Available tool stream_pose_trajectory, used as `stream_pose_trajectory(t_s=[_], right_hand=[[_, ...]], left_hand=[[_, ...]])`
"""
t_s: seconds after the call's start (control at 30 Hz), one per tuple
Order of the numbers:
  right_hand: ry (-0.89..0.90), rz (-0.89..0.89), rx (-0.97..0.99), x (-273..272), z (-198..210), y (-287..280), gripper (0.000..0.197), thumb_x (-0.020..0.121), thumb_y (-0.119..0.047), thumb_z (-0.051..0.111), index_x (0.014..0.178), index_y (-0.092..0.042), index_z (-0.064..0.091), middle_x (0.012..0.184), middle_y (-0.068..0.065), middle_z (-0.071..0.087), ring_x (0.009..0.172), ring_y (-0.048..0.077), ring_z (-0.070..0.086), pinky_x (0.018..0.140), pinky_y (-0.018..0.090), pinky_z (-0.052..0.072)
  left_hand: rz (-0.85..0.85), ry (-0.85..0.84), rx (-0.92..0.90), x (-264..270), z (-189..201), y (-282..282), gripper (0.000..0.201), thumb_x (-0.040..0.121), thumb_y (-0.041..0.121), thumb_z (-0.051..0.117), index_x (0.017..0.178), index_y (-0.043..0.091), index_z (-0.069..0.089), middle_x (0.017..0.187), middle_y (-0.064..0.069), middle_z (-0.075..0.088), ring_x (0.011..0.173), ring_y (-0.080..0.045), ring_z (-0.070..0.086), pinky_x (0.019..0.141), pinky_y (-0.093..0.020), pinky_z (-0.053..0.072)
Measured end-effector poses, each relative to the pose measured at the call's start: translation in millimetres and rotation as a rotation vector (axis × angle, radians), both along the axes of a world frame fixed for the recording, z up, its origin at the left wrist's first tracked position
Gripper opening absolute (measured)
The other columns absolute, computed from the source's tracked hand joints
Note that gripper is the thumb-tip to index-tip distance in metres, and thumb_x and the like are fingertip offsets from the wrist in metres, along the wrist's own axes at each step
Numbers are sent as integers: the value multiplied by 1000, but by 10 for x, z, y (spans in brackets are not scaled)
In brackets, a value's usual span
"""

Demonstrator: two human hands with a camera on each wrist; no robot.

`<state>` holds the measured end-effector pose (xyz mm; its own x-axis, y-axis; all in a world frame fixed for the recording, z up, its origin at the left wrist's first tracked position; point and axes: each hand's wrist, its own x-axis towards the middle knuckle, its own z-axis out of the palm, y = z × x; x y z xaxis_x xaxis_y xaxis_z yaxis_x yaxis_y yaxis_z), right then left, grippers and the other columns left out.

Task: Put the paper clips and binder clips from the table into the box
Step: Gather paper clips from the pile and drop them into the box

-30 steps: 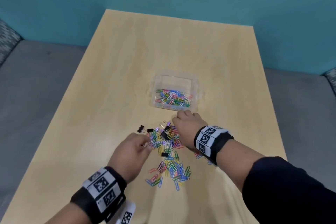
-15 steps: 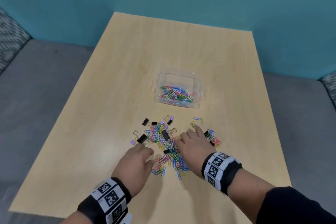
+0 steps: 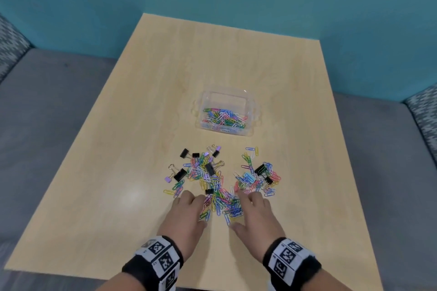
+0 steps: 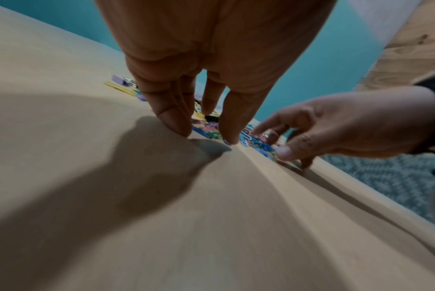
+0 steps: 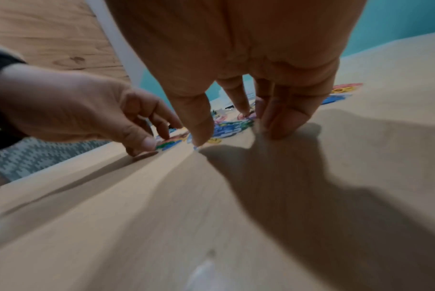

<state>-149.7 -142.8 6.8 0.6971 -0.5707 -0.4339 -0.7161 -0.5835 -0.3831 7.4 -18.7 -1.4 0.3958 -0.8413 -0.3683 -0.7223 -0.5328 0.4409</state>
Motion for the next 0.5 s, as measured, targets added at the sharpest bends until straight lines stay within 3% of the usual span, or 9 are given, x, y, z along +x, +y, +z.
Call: stream_pose_trajectory(t_s=[0.07, 0.17, 0.23, 0.37, 0.5], right_hand=[[-28, -9, -45, 137, -67, 2, 80, 84, -38, 61, 148, -30, 14, 129, -1, 31, 114, 22, 33, 95, 31, 39], [-71, 13, -77, 303, -124, -38, 60, 82, -24, 58, 137, -26, 32, 128, 2, 35, 113, 25, 34, 94, 34, 40], [-82, 32, -84, 358, -130, -57, 47, 83, -15, 53, 127, -23, 42, 123, 3, 38, 108, 26, 35, 89, 34, 41], [-92, 93, -97, 369, -161, -83, 31, 86, -8, 48, 116, -17, 51, 119, 7, 43, 101, 29, 40, 85, 36, 40], [-60, 188, -118, 334, -172, -90, 26, 85, -2, 48, 109, -13, 49, 114, 9, 45, 95, 29, 44, 72, 33, 34]], left_hand=[[-60, -24, -16, -77, -11, -79, 56, 85, 24, 56, 135, 31, 32, 115, 2, 39, 103, -20, 39, 87, -30, 40], [-124, -89, -14, -152, -62, -228, 69, 86, 20, 55, 142, 34, 18, 119, -2, 36, 101, -25, 38, 83, -37, 46], [-141, -135, -6, -142, -105, -308, 68, 83, 18, 58, 141, 30, 24, 117, -4, 39, 95, -26, 40, 75, -36, 47], [-209, -196, -14, -62, -164, -350, 58, 65, 8, 69, 116, 26, 48, 98, -2, 47, 76, -21, 40, 59, -31, 44], [-217, -154, -4, 18, -106, -347, 33, 65, -2, 55, 89, 21, 48, 93, -5, 44, 74, -21, 35, 57, -34, 35]])
